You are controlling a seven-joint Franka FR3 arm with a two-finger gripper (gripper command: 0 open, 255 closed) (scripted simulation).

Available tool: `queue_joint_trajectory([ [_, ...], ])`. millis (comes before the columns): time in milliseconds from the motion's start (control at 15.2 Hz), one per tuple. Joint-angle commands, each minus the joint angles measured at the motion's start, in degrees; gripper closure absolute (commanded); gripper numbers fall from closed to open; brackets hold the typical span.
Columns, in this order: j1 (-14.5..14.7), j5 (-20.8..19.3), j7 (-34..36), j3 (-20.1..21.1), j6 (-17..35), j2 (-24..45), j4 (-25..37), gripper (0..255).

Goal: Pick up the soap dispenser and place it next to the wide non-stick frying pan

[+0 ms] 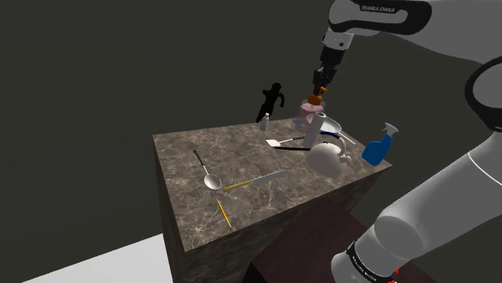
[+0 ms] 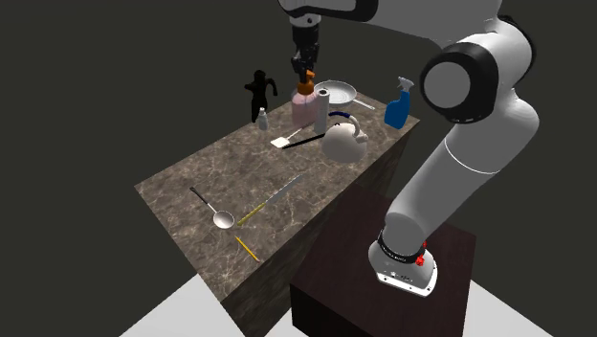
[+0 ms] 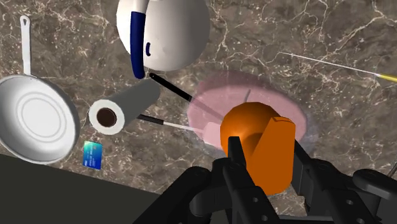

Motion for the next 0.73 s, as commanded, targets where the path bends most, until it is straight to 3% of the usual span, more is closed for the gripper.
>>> queue_joint_trajectory([
  [0,-1.16,-0.11,-2.84,-1.64,0.89,0.84,0.14,255],
  [660,-7.27,1.38,-16.66,-9.3,5.33,8.57,3.78,255],
])
